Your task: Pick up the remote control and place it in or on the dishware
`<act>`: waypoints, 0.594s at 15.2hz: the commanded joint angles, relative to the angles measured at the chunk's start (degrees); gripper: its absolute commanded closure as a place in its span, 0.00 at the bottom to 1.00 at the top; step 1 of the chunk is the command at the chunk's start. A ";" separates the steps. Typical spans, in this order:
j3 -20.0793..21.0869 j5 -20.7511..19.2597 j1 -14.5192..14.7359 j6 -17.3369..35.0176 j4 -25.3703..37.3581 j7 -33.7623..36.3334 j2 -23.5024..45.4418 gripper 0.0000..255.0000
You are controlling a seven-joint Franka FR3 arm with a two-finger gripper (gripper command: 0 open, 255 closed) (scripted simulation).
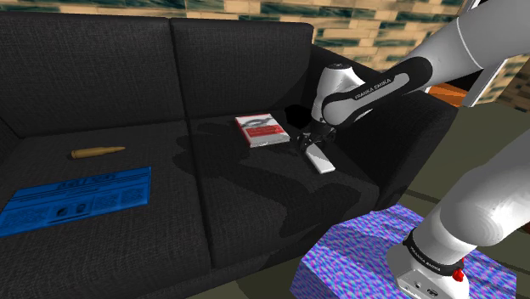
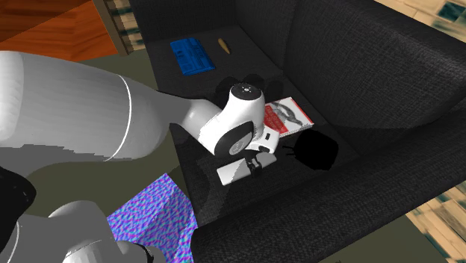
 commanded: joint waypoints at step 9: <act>-0.04 -0.05 -0.05 0.33 -0.01 -0.04 0.28 1.00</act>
